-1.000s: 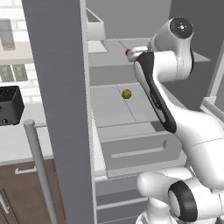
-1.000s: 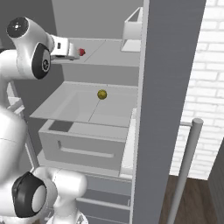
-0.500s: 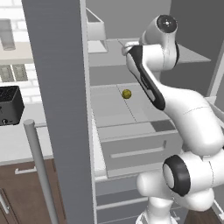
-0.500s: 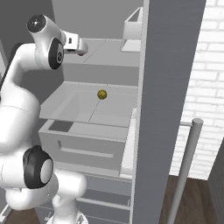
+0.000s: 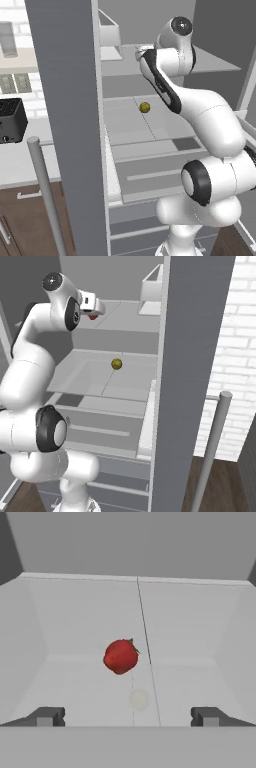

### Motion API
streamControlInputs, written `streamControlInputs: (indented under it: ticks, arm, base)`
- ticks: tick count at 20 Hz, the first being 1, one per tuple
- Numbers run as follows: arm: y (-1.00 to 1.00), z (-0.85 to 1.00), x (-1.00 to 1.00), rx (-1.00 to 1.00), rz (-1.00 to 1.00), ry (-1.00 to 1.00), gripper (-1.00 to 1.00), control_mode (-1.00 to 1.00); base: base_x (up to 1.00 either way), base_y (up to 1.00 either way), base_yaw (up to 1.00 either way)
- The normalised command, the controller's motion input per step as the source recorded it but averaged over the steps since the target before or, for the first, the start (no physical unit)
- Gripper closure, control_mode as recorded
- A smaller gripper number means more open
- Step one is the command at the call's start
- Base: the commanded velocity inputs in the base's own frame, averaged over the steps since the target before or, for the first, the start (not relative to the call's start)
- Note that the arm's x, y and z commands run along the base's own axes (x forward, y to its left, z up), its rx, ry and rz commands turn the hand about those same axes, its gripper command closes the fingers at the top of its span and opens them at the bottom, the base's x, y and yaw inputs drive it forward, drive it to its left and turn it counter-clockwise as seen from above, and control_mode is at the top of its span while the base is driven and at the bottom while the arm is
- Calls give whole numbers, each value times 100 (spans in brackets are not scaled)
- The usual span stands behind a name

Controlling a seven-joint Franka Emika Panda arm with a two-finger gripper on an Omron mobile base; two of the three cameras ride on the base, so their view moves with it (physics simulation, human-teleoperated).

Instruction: Take the strawberry from the fridge and place it on top of the pancake, located on the dining counter.

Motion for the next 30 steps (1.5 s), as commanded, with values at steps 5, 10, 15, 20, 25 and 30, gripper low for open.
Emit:
streamControlInputs:
  ticks: [5, 10, 15, 20, 25, 30]
  arm:
    - [14, -21, 28, 0, 0, 7, -100, -100]
    - [16, -12, 35, 0, 0, 1, -100, -100]
    - [0, 0, 40, 0, 0, 0, -100, -100]
    - [-4, 0, 39, 0, 0, 0, -100, -100]
    - [-21, 0, 56, 0, 0, 5, -100, -100]
    - [0, -13, 22, 0, 0, 9, -100, -100]
  base:
    - [0, 0, 0]
    - [0, 0, 0]
    - [0, 0, 0]
    - [0, 0, 0]
    - [0, 0, 0]
    - [0, 0, 0]
